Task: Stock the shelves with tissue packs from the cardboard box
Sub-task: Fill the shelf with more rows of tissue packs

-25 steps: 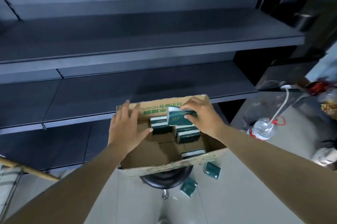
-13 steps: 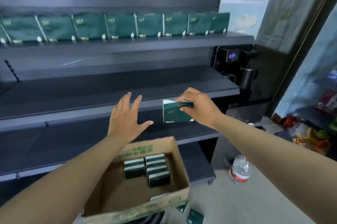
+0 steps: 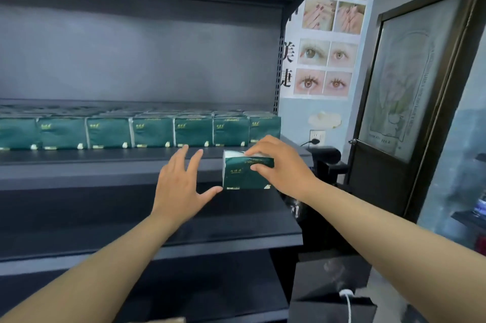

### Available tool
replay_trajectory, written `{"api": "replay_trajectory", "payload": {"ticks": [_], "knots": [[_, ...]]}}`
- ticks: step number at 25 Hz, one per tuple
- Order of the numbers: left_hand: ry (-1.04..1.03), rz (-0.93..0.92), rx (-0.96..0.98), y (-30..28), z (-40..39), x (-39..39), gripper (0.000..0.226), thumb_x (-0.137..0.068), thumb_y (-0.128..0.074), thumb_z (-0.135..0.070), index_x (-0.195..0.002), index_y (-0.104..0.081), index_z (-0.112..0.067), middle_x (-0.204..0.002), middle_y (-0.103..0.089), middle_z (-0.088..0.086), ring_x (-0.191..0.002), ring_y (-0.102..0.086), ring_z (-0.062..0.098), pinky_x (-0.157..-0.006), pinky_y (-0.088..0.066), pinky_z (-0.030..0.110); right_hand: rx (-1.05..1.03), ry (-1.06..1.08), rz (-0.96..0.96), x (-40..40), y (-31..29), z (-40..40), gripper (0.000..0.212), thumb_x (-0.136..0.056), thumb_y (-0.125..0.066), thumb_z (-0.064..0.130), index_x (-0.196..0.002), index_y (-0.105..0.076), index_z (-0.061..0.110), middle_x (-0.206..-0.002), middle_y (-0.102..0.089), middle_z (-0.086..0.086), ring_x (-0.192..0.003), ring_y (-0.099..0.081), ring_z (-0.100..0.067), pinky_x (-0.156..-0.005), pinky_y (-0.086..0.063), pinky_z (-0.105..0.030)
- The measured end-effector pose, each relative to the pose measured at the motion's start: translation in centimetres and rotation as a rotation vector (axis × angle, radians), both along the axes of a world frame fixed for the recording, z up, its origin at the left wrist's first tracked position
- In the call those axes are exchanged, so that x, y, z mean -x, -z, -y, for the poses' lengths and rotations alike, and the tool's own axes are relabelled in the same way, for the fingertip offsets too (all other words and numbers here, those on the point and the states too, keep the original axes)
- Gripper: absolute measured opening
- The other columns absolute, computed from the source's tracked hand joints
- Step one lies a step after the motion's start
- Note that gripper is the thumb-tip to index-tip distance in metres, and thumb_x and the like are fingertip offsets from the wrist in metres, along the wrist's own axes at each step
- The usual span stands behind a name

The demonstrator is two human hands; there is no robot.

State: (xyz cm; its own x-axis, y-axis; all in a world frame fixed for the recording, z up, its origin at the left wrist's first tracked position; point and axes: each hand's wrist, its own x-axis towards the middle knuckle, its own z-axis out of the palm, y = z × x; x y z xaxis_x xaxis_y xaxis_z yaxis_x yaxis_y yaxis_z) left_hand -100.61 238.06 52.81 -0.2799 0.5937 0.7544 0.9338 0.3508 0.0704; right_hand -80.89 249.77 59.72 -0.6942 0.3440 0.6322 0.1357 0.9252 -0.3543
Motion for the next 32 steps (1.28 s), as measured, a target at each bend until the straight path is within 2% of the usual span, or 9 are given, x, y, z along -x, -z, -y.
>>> {"api": "replay_trajectory", "payload": {"ticks": [4,8,12,14,16,18,21,26,32], "knots": [[0.029,-0.012,-0.106,-3.6,-7.6,0.6,0.075,-0.08,-0.064,-0.055,-0.135,-0.046,-0.007,-0.138,-0.044,0.023,-0.127,-0.043,0.038,-0.098,-0.04,0.051,-0.016,0.044,-0.079,0.4,-2.4,-7.0,0.025,-0.085,-0.065,0.007,-0.105,-0.067,0.021,-0.097,-0.054,0.018,-0.1,-0.056,-0.013,-0.095,-0.042,-0.026],[0.036,-0.051,-0.086,-5.8,-14.8,2.4,0.07,-0.076,-0.073,-0.041,-0.132,-0.049,-0.006,-0.133,-0.048,0.023,-0.124,-0.046,0.039,-0.098,-0.04,0.05,-0.09,0.12,-0.079,2.3,-3.5,-13.9,0.025,-0.087,-0.062,0.008,-0.107,-0.066,0.023,-0.102,-0.056,0.01,-0.103,-0.054,-0.02,-0.098,-0.04,-0.038],[0.019,-0.065,-0.039,-6.1,-20.1,4.4,0.078,-0.068,-0.078,-0.046,-0.131,-0.053,-0.008,-0.13,-0.052,0.022,-0.122,-0.049,0.038,-0.099,-0.04,0.05,-0.079,0.207,-0.037,4.7,-3.9,-19.9,0.026,-0.09,-0.059,0.012,-0.11,-0.064,0.028,-0.102,-0.052,0.017,-0.109,-0.048,-0.024,-0.101,-0.036,-0.039],[0.003,-0.09,-0.024,-5.5,-21.8,5.5,0.082,-0.065,-0.078,-0.054,-0.129,-0.054,-0.009,-0.13,-0.053,0.021,-0.121,-0.051,0.038,-0.1,-0.039,0.051,-0.053,0.21,-0.035,6.1,-3.7,-22.1,0.025,-0.091,-0.058,0.012,-0.11,-0.064,0.026,-0.104,-0.054,0.014,-0.108,-0.05,-0.022,-0.102,-0.036,-0.04],[-0.016,-0.125,-0.016,-4.6,-23.0,6.6,0.087,-0.063,-0.073,-0.064,-0.13,-0.053,-0.012,-0.131,-0.053,0.018,-0.122,-0.05,0.035,-0.103,-0.036,0.05,-0.06,0.192,-0.019,7.6,-3.1,-23.7,0.024,-0.09,-0.059,0.013,-0.11,-0.065,0.025,-0.108,-0.058,0.01,-0.107,-0.052,-0.019,-0.102,-0.035,-0.039],[-0.045,-0.144,-0.03,-4.4,-23.8,7.5,0.088,-0.066,-0.057,-0.074,-0.13,-0.052,-0.013,-0.13,-0.053,0.017,-0.123,-0.049,0.034,-0.108,-0.029,0.048,-0.115,0.187,0.003,8.9,-2.4,-25.2,0.023,-0.09,-0.059,0.016,-0.111,-0.065,0.024,-0.11,-0.06,0.007,-0.108,-0.051,-0.017,-0.101,-0.035,-0.038],[-0.074,-0.167,-0.03,-4.4,-24.4,8.1,0.09,-0.067,-0.041,-0.078,-0.128,-0.052,-0.013,-0.127,-0.055,0.015,-0.123,-0.05,0.032,-0.107,-0.02,0.046,-0.225,0.167,-0.009,10.3,-0.8,-26.8,0.022,-0.09,-0.059,0.022,-0.11,-0.064,0.02,-0.109,-0.059,0.005,-0.108,-0.048,-0.017,-0.096,-0.036,-0.035],[-0.059,-0.204,-0.026,-4.3,-24.6,8.3,0.089,-0.068,-0.042,-0.08,-0.126,-0.053,-0.014,-0.117,-0.058,0.004,-0.118,-0.045,0.022,-0.108,-0.019,0.043,-0.333,0.161,-0.139,11.7,1.3,-27.8,0.023,-0.087,-0.049,0.029,-0.103,-0.062,0.019,-0.103,-0.059,0.005,-0.099,-0.053,-0.019,-0.086,-0.041,-0.036],[-0.082,-0.198,0.0,-4.2,-24.4,8.3,0.088,-0.07,-0.043,-0.081,-0.129,-0.05,-0.016,-0.12,-0.055,0.002,-0.116,-0.045,0.019,-0.11,-0.02,0.045,-0.347,0.162,-0.21,12.2,1.5,-27.9,0.014,-0.083,-0.059,0.021,-0.097,-0.06,0.019,-0.099,-0.058,0.004,-0.093,-0.054,-0.02,-0.083,-0.041,-0.038]]}}
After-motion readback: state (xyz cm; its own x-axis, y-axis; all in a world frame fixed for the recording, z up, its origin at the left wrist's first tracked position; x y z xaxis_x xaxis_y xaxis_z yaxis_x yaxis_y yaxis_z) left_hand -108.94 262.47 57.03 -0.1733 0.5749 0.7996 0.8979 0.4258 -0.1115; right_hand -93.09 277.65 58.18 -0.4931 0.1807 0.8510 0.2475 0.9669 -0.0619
